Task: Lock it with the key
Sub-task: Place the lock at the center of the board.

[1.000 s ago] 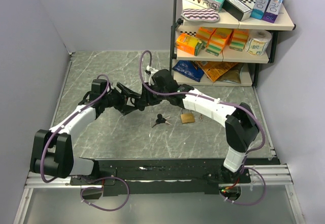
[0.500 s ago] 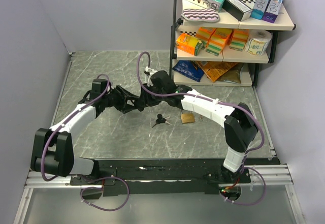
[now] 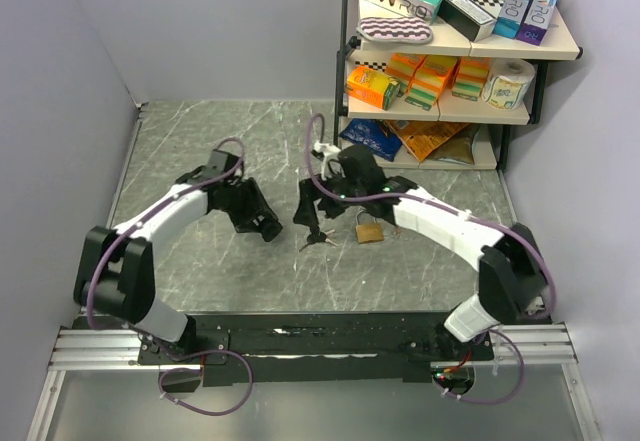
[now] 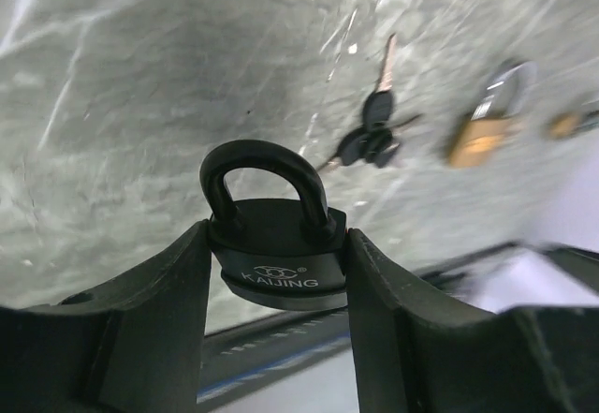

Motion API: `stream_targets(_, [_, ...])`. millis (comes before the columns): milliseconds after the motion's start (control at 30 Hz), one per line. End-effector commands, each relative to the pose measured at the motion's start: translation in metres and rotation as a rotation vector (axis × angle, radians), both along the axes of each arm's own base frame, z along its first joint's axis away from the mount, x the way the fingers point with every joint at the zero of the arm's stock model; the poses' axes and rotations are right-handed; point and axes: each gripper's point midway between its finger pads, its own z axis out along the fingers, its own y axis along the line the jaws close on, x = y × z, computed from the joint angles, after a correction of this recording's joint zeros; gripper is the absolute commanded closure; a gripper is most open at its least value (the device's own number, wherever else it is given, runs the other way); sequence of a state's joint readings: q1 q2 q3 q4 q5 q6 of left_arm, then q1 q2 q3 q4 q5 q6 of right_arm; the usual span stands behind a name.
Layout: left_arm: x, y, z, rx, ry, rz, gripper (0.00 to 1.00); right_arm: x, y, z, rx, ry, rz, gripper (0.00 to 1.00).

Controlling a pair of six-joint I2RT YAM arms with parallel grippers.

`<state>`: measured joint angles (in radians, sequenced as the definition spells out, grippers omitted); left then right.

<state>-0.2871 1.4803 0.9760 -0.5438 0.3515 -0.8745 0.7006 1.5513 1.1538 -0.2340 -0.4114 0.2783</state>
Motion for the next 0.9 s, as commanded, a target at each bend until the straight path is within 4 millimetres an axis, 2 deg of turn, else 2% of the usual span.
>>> stream_targets(0, [0.007,-0.015,0.005,0.178,-0.097,-0.198,0.99,-0.003,-0.03,0.027,0.006,-0.151,0.048,0.01])
stream_targets(33, [0.011,-0.018,0.008,0.199,-0.108,-0.21,0.99,-0.001,-0.037,0.025,-0.007,-0.163,0.036,0.01])
stream_targets(67, [0.008,-0.02,-0.001,0.223,-0.079,-0.232,0.99,-0.002,-0.043,0.017,-0.02,-0.155,0.026,0.01])
stream_targets(133, [0.006,-0.031,-0.005,0.265,-0.081,-0.291,0.99,0.005,-0.055,0.015,-0.023,-0.155,-0.017,0.01])
stream_targets(167, [0.003,-0.033,-0.016,0.28,-0.046,-0.317,0.99,0.005,-0.06,0.009,-0.028,-0.146,-0.028,0.01])
stream_targets(300, [0.003,-0.043,-0.031,0.332,-0.022,-0.368,0.99,0.014,-0.077,0.003,-0.032,-0.136,-0.082,0.01])
stream_targets(533, [0.007,-0.042,-0.059,0.382,0.044,-0.367,0.99,0.021,-0.087,0.001,-0.013,-0.105,-0.109,0.01])
stream_targets(767, [0.017,-0.045,-0.069,0.41,0.051,-0.357,0.96,0.019,-0.09,-0.003,0.0,-0.077,-0.115,0.01])
stream_targets(867, [0.016,-0.045,-0.074,0.418,0.062,-0.363,0.89,0.02,-0.092,-0.003,0.001,-0.076,-0.122,0.01])
